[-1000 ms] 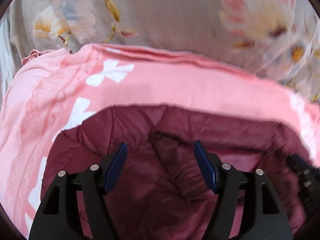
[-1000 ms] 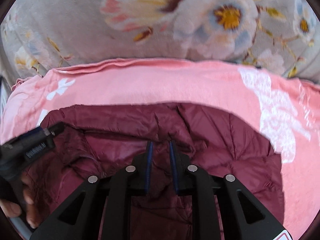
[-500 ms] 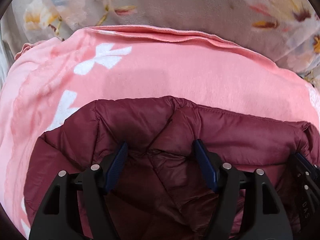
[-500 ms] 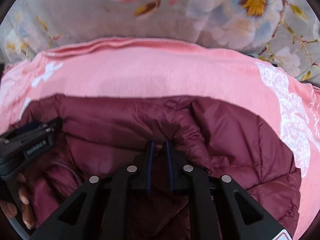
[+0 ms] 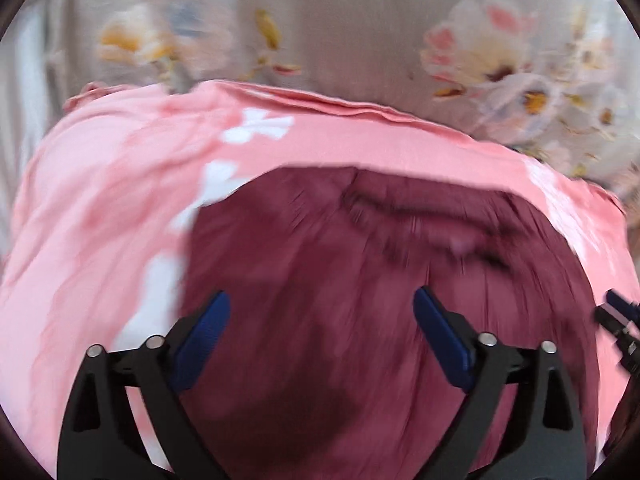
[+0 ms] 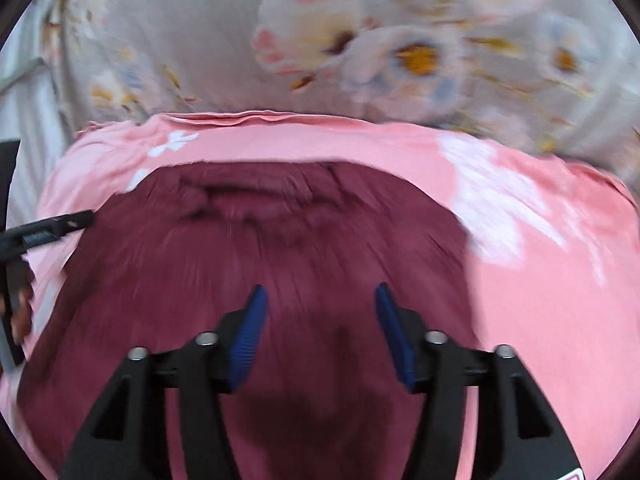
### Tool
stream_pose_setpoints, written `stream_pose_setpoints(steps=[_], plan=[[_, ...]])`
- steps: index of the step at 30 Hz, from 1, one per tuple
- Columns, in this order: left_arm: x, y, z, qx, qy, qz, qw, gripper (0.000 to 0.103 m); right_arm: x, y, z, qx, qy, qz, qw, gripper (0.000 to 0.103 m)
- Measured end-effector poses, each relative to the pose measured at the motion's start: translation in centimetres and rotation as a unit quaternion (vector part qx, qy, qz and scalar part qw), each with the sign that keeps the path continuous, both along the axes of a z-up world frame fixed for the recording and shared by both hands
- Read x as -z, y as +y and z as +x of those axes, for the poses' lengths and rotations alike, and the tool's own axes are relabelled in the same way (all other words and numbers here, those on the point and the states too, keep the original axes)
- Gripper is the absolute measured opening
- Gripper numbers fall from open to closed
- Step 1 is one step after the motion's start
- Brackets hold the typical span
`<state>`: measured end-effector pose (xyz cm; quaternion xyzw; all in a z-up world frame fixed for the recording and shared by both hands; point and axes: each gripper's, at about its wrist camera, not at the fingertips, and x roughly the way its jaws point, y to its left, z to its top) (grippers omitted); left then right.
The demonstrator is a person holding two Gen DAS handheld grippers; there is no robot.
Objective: Fold large clothes
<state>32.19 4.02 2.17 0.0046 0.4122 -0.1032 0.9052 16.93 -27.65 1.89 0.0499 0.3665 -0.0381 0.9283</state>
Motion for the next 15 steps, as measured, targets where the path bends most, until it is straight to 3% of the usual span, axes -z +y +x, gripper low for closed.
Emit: stream_pose_setpoints(steps=[3, 7, 12, 15], plan=[[0.1, 6.2, -7.4, -0.004, 0.024, -0.022, 0.9995, 0.093, 1.5, -3.7, -10.9, 0.045, 0.024, 0.046, 0.998, 0.064], [3.4, 14.0, -15.1, -0.059, 0.091, -0.081, 0.9908, 0.093, 5.4, -6.3, -19.9, 0.097, 0.053, 0.148, 0.983, 0.066], [7.1, 18.2, -19.9, -0.113, 0.148, -0.190, 0.9640, 0.093, 8.4, -5.3, -24.0, 0.114, 0.048, 0.212, 0.969, 0.066], [7.3, 17.9, -21.2, -0.115, 0.139, -0.208, 0.9612, 0.093, 9.0, -4.2, -24.0, 0.110, 0.036, 0.232, 0.966, 0.066]])
